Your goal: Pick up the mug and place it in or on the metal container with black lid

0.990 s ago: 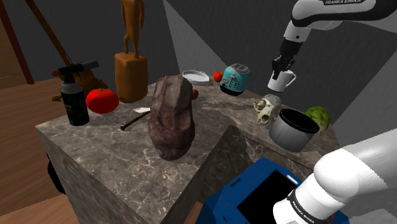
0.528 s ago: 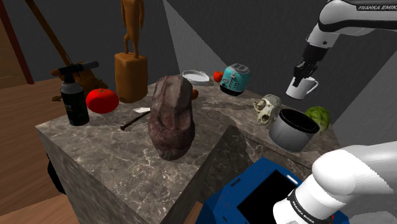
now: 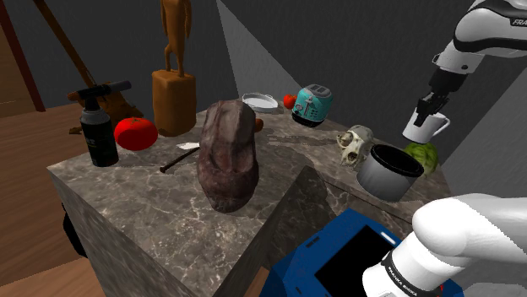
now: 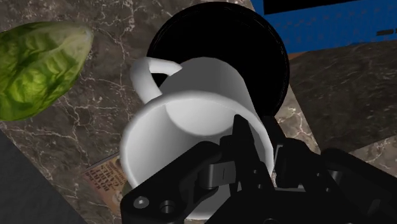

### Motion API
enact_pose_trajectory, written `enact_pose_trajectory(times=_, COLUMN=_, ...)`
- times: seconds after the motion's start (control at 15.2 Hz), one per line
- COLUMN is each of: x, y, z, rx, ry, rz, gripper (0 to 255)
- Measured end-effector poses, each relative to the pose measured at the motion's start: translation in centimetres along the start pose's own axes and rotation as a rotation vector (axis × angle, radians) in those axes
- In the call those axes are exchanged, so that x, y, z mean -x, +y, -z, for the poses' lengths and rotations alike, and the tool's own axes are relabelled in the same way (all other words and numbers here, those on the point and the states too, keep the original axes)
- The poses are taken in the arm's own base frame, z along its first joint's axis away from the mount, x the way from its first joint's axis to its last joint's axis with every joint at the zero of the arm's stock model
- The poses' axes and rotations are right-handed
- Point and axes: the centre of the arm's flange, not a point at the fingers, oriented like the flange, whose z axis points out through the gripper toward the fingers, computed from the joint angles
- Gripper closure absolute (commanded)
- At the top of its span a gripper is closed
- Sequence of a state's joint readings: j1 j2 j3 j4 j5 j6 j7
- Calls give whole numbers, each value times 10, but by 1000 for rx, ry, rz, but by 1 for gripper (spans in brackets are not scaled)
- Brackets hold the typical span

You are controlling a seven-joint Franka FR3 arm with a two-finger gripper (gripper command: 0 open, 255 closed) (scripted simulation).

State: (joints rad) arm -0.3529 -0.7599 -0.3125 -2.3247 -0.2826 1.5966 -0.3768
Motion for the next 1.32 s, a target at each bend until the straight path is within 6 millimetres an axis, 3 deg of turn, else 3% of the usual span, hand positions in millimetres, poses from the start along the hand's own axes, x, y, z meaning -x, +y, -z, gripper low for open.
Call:
enact_pose_trajectory(times=0.46, x=4, y=-5, z=-40, rx=-5, ry=-3, rz=10, gripper=255)
enact_pose_trajectory(times=0.53, x=5, y=-1, z=-40, rx=-1, ry=3, rz=-1, gripper=255)
enact_pose_trajectory(times=0.59, x=2, y=13, z=-24, rx=23, ry=29, rz=-37, gripper=255)
enact_pose_trajectory(times=0.73, x=2, y=7, z=-44, rx=12, ry=9, rz=-17, gripper=255)
enact_pose_trajectory(times=1.12, x=-2, y=-1, z=-82, rx=5, ry=-3, rz=-2, gripper=255)
enact_pose_trajectory(times=1.32, x=-1, y=-4, z=-88, rx=3, ry=-10, rz=5, gripper=255)
